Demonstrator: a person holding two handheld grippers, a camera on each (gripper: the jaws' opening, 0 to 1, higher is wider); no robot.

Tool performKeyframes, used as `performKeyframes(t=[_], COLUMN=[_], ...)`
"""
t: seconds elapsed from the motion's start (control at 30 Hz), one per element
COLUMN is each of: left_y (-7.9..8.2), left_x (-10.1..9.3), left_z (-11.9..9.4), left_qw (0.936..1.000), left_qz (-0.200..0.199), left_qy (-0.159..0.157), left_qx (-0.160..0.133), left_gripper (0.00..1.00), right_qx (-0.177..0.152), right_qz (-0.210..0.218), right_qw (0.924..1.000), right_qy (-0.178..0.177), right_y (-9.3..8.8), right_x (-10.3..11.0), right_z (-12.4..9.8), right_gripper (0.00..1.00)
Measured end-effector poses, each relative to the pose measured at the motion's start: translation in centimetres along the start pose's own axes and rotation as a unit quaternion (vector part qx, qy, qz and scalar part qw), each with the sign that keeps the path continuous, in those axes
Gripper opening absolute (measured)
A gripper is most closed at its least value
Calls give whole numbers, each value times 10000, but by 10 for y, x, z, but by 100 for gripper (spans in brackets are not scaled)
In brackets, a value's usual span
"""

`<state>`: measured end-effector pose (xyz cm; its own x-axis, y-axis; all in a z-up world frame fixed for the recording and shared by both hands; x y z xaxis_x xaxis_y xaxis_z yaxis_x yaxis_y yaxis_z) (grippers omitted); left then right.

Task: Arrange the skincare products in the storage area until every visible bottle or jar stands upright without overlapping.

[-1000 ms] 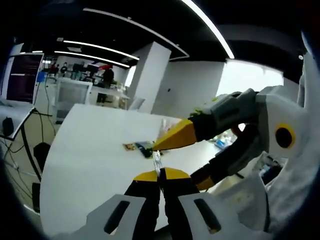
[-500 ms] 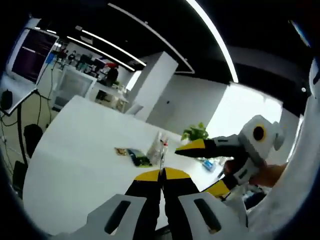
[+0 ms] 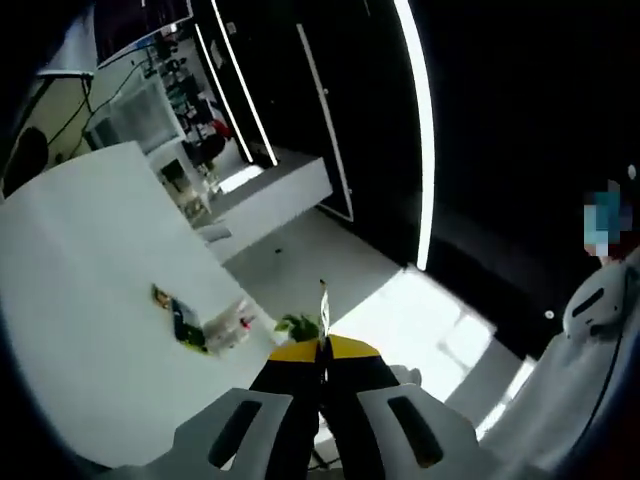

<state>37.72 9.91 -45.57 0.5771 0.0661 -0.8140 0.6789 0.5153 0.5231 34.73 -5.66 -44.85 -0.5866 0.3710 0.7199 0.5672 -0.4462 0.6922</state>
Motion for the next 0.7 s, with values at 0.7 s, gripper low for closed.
performKeyframes(t=[0.7], left_y=[-22], left_x=[-1], left_z=[13], left_qw=[9966], left_qz=[263], left_qy=[-145], left_qx=[771], left_gripper=[3], right_qx=[-285], right_qz=[843], right_qw=[9960], right_qy=[-1], right_y=[6], right_x=[-9], right_z=[-30], right_gripper=[0])
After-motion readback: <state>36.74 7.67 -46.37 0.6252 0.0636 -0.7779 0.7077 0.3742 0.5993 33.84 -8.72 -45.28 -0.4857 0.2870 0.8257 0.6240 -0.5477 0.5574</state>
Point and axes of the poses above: the point that each gripper's makers call its tool centre point, and the gripper's own axes: z roughly forward along the fingers, x roughly to its left, y roughly out of its top, the point moved 9 cm from there along -z, roughly backward along the fingers, and after that the axes turned 4 degrees about x, right-handed, at the moved point
